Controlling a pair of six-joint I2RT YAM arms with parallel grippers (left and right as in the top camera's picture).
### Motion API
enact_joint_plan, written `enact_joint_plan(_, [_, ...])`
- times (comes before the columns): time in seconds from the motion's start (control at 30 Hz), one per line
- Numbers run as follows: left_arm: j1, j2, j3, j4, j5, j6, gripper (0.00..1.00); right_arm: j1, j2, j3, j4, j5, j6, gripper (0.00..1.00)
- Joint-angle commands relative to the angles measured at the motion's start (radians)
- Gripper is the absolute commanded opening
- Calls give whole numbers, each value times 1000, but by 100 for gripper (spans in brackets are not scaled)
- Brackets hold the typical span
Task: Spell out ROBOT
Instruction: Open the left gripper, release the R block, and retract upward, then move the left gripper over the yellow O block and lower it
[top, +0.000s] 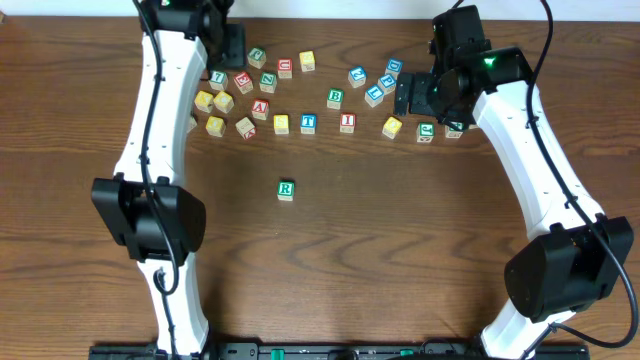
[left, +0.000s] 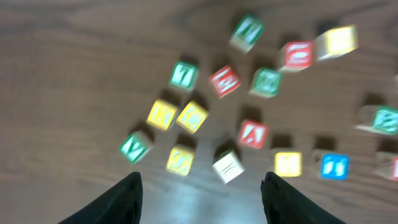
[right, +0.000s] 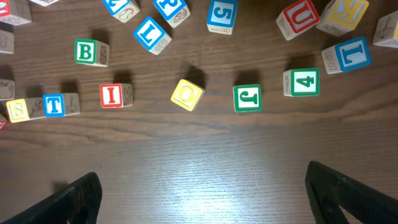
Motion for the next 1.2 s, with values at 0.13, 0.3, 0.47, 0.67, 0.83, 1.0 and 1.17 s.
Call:
enact_joint_plan(0.13, [74,99,-26,-79,20,-38,59,8,9,6,-1,5,7,99])
enact_joint_plan(0.3, [80,116,-82,-64,19,-16,59,8,9,6,-1,5,7,99])
enact_joint_plan(0.47, [85,116,-159,-32,19,-8,59,8,9,6,-1,5,7,99])
enact_joint_plan(0.67, [98,116,-233,33,19,-8,59,8,9,6,-1,5,7,99])
enact_joint_plan(0.83, [97,116,-278,83,31,15,59,8,9,6,-1,5,7,99])
enact_joint_plan(1.0, [97,117,-317,110,76,52,59,8,9,6,-1,5,7,99])
enact_joint_plan(1.17, [97,117,-355,126,76,52,59,8,9,6,-1,5,7,99])
